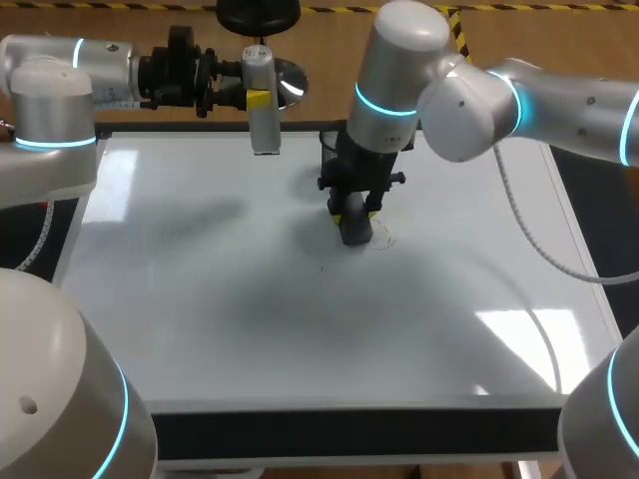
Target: Pick up the inspection probe, press it on each red-marked spot on the whiteboard one by one, put down the probe, pick up the eraser, and wipe off all the red marks.
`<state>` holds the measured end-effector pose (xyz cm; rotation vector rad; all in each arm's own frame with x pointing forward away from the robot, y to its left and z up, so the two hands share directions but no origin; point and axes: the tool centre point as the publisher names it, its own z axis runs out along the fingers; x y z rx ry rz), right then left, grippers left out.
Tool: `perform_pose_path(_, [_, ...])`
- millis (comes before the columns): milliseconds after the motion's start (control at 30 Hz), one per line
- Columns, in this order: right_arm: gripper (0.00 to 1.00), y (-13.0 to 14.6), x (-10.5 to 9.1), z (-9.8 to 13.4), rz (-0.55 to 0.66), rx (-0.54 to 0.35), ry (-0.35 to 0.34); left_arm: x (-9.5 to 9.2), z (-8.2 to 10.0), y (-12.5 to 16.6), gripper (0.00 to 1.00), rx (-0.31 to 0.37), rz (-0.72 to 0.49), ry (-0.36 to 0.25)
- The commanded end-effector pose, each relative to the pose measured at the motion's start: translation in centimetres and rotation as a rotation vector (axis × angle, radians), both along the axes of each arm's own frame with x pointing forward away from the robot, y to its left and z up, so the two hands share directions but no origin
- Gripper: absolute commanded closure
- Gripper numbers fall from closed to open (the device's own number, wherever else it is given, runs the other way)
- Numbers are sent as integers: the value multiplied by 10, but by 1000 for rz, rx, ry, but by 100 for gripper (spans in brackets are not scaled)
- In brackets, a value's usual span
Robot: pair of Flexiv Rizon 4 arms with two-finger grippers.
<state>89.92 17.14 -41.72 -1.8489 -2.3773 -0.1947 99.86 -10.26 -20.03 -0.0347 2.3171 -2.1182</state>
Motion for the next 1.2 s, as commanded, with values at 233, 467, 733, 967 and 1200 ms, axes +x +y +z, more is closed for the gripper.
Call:
perform_pose_path(233, [100, 18, 3, -15, 28, 20, 42, 1, 1, 0, 100, 1, -1, 1])
perform_pose_path(467, [100, 9, -11, -23, -1, 30, 60, 1, 1, 0, 100, 1, -1, 1])
perform_pose_path(733, [100, -7, -28, -29, -52, 40, 104, 1, 1, 0, 100, 1, -1, 1])
perform_pose_path(967, [100, -25, -32, -38, -102, 77, 169, 1, 1, 0, 100, 1, -1, 1])
perform_pose_path(1200, [100, -40, -29, -45, -131, 86, 240, 1, 1, 0, 100, 1, -1, 1])
